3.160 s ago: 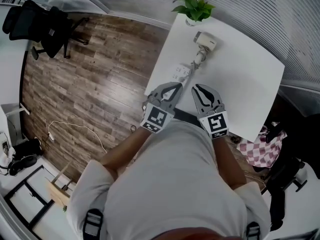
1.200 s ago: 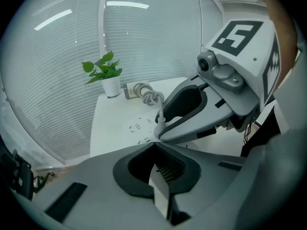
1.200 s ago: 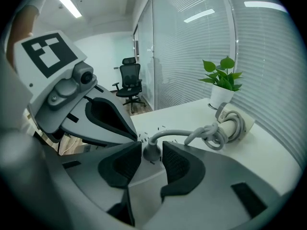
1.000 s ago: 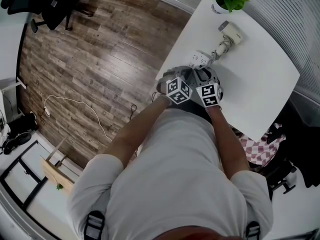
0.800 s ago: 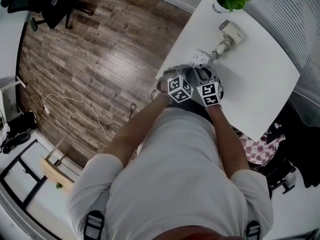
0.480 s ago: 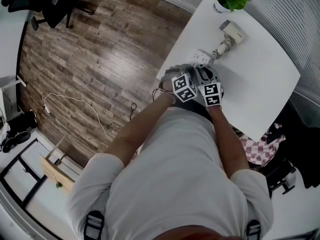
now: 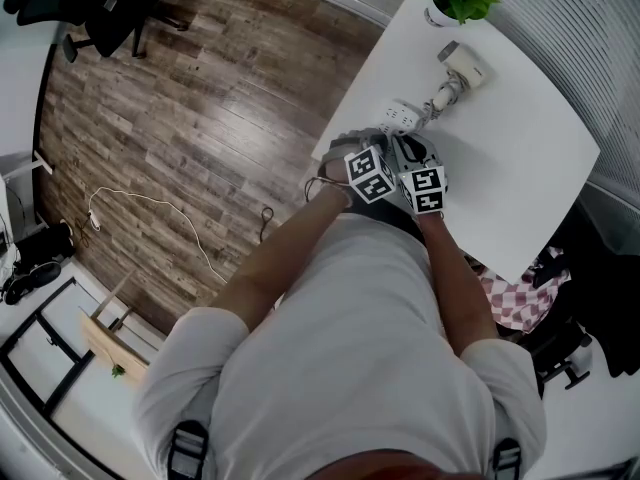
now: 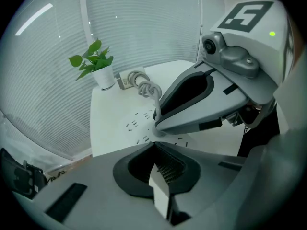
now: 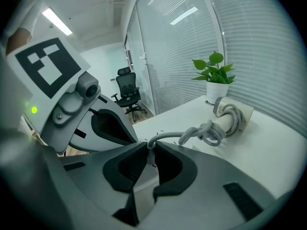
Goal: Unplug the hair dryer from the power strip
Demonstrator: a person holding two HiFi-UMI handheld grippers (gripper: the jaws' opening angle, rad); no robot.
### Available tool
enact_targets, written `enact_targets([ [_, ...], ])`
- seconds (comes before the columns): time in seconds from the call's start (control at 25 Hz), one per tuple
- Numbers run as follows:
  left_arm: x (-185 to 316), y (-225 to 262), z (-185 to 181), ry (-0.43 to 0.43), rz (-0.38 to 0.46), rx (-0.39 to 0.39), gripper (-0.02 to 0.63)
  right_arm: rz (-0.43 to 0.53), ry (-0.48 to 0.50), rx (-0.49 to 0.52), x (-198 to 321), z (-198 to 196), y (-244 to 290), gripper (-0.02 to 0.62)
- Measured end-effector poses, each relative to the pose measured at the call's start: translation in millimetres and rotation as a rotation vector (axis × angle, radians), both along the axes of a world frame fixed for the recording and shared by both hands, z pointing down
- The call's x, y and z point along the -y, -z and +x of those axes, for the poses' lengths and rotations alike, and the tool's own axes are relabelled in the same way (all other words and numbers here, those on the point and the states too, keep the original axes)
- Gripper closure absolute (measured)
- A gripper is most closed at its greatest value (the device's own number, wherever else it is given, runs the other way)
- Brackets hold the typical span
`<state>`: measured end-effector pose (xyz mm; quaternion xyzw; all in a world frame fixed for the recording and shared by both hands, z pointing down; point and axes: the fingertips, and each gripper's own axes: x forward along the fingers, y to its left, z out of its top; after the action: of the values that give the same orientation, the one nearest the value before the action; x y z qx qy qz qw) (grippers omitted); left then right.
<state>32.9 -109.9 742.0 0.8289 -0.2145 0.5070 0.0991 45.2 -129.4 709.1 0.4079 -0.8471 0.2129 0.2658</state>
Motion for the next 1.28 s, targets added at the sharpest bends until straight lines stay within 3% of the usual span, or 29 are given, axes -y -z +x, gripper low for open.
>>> enact_targets([
  [0.4,-1,-3,0,-0.028,-0.004,0.09,0.577,-0.006,-0.024,0.029,-1,3,2,0.53],
  [0.64,0,-4,3,-0.037,-0.012,0.098,0.578,-0.012,-0.038,0.043,-3,8,1,0.532],
  [0.88,0,-2,2,-0.057,0.005,0.104,0.578,0.136,-0.02,0.103,22,1,73,0.532],
  [1.0,-3,-3,1,-0.04,-0.019,0.091,0.578,0.111,0.022,0.08,18,-4,67,0.531],
  [1.28,-1,-3,2,-0.053,-0.007,0.084,0.577,0.08,0.012,0.069,11,0,57,0.531],
])
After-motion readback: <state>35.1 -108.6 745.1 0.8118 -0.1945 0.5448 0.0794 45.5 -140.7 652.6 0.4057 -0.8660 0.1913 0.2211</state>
